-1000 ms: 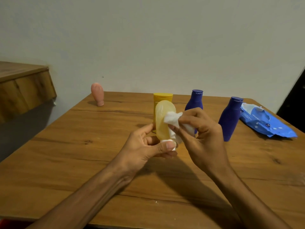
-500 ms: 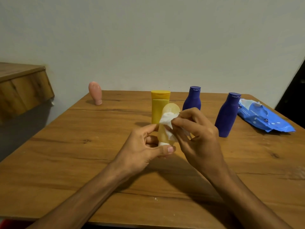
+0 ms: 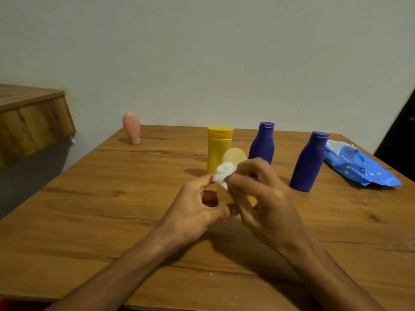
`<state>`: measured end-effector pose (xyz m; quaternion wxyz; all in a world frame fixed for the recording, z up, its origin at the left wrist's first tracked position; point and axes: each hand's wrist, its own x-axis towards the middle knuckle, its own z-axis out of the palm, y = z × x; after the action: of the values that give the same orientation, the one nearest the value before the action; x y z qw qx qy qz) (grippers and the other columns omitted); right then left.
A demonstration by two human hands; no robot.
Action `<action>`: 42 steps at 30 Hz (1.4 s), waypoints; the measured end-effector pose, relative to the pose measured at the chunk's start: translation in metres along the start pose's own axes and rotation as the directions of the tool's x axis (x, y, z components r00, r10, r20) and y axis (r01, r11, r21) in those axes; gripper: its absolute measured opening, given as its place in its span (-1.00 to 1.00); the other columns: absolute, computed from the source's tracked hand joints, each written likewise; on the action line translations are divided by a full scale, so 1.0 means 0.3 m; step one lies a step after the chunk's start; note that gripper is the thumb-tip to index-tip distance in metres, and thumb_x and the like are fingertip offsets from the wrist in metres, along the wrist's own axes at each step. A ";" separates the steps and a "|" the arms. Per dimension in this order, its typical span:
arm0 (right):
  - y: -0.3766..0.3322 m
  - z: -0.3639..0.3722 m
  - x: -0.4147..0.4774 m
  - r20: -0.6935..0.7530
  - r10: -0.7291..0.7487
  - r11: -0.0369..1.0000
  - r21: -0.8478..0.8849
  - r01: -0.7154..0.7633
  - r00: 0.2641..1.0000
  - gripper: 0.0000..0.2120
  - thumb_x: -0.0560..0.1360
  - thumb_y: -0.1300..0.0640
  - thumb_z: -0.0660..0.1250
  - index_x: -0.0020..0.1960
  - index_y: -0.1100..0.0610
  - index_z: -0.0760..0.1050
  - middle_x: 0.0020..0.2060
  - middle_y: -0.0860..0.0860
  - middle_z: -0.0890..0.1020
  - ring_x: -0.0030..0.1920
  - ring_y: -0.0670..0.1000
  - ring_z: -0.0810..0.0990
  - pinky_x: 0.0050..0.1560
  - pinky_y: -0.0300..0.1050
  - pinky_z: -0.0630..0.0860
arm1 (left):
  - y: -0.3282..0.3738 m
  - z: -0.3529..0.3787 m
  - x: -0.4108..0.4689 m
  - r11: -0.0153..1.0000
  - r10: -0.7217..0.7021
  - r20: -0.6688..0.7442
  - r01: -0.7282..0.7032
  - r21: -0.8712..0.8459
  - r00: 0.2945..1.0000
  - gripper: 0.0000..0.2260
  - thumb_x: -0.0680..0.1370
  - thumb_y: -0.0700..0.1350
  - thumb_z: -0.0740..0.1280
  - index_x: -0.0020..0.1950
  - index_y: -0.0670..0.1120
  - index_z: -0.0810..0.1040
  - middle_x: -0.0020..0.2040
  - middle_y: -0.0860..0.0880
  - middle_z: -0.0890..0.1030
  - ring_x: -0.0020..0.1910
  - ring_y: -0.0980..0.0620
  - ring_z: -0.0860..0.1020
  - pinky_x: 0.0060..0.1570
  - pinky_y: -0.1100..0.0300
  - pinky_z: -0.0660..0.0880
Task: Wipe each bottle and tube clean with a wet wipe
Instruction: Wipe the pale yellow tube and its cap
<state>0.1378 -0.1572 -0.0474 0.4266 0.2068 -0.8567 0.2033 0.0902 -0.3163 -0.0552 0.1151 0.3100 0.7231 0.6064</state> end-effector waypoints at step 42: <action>0.048 -0.006 0.014 -0.203 0.278 0.957 0.147 -0.251 0.939 -0.84 0.46 0.26 0.40 0.04 0.20 0.61 -0.10 0.00 0.54 -0.11 -0.09 0.52 -0.18 -0.35 0.48 | -0.011 -0.044 0.020 0.939 -0.068 0.278 0.156 -0.307 0.958 -0.50 0.41 -0.16 0.49 0.32 -0.20 0.47 0.02 -0.22 0.67 -0.11 -0.13 0.66 -0.01 0.01 0.62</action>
<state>0.1291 -0.1450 -0.0455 0.4752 0.0905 -0.8101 0.3313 0.0775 -0.3236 -0.0539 0.2943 0.3226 0.6079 0.6632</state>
